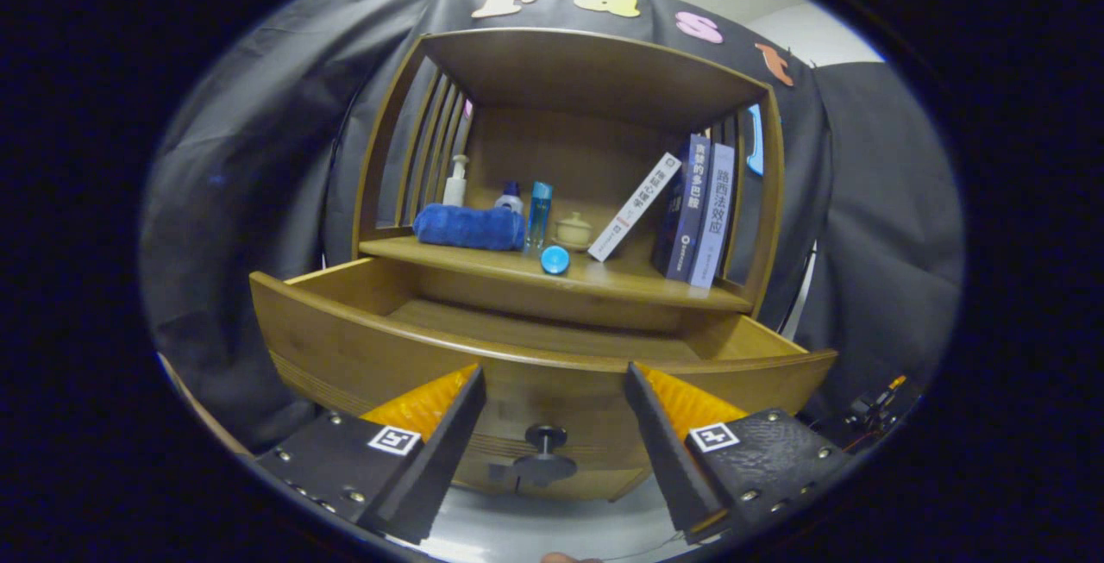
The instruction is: Pull open the drawer, take out the items inside it, and place them on the countertop above the cabinet.
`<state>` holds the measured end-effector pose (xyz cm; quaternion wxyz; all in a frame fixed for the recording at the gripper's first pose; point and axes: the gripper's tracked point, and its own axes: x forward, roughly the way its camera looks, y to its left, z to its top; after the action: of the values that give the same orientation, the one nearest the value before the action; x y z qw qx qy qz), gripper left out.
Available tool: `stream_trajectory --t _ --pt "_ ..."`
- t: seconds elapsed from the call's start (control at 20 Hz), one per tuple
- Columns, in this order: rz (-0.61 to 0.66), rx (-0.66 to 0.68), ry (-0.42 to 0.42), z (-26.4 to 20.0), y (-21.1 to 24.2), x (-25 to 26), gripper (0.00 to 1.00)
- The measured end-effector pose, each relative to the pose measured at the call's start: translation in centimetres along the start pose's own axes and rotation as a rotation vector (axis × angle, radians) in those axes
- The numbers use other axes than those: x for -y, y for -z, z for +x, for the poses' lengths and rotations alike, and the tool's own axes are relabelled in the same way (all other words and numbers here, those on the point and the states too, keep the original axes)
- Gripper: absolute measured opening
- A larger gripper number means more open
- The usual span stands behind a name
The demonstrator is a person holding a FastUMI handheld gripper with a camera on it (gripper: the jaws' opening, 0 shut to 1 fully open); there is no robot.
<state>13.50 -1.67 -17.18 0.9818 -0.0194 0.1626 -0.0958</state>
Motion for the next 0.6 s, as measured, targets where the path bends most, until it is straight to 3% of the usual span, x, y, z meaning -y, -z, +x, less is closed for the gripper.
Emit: stream_trajectory --t 0.6 --pt "-0.022 -0.020 0.018 6.6 -1.0 -0.5 0.98"
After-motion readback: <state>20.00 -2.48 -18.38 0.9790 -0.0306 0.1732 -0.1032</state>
